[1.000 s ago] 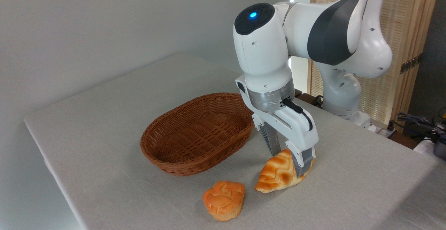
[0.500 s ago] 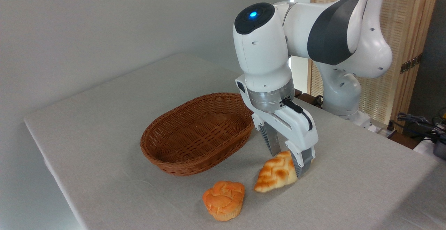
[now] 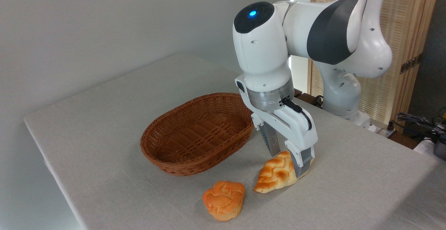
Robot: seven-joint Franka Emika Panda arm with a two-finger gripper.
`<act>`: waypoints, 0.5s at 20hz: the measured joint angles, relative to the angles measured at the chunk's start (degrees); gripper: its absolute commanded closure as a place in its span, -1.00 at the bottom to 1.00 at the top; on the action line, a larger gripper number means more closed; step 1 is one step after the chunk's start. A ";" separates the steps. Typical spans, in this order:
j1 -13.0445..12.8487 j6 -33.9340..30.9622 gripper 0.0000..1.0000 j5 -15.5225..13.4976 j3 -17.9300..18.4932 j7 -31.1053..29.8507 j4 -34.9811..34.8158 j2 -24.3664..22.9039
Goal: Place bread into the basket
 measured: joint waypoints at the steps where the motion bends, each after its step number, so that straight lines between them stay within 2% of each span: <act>1: -0.07 0.00 -0.47 0.00 0.00 0.00 -0.13 0.14; 2: -0.13 0.00 -0.23 0.00 -0.01 0.00 -0.27 0.33; 3: -0.19 0.00 0.15 0.00 -0.01 0.00 -0.36 0.58; 5: -0.31 0.00 0.68 0.00 -0.02 0.00 -0.40 1.15; 6: -0.37 0.00 0.84 0.00 -0.02 0.00 -0.40 1.41; 10: -0.56 0.00 0.85 0.00 -0.02 0.00 -0.38 2.08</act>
